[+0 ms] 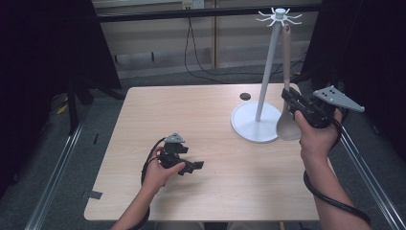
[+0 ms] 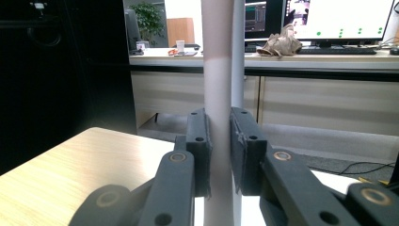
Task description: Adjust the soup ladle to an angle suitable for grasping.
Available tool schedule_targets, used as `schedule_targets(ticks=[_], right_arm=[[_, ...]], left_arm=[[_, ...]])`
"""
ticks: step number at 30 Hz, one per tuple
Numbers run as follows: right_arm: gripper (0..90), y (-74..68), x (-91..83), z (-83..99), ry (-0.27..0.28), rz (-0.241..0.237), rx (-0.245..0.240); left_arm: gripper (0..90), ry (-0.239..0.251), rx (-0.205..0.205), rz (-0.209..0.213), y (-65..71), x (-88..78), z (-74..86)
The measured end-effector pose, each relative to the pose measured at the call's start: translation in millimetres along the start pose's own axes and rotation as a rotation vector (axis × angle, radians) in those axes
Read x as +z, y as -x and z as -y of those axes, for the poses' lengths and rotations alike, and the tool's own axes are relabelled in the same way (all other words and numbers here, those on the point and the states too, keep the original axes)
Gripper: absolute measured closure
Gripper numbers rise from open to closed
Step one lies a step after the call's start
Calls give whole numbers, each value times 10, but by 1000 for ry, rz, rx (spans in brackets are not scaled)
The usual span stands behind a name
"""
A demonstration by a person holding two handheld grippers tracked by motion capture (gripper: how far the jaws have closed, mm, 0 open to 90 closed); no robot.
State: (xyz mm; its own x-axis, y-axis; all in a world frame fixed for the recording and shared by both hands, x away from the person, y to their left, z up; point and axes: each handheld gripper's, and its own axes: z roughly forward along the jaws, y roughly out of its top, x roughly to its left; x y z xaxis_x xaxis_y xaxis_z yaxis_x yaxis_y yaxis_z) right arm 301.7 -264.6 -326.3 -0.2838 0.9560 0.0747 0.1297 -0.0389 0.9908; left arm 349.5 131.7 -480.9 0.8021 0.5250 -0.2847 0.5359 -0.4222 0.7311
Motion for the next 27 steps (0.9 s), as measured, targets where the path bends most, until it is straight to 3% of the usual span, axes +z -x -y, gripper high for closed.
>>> schedule_targets(ticks=[18, 27], right_arm=[[789, -64, 314, 51, -39, -4, 34], [785, -94, 382, 51, -43, -8, 38]], left_arm=[[31, 3, -17, -6, -97, -73, 72], [31, 8, -16, -5, -110, -103, 80]])
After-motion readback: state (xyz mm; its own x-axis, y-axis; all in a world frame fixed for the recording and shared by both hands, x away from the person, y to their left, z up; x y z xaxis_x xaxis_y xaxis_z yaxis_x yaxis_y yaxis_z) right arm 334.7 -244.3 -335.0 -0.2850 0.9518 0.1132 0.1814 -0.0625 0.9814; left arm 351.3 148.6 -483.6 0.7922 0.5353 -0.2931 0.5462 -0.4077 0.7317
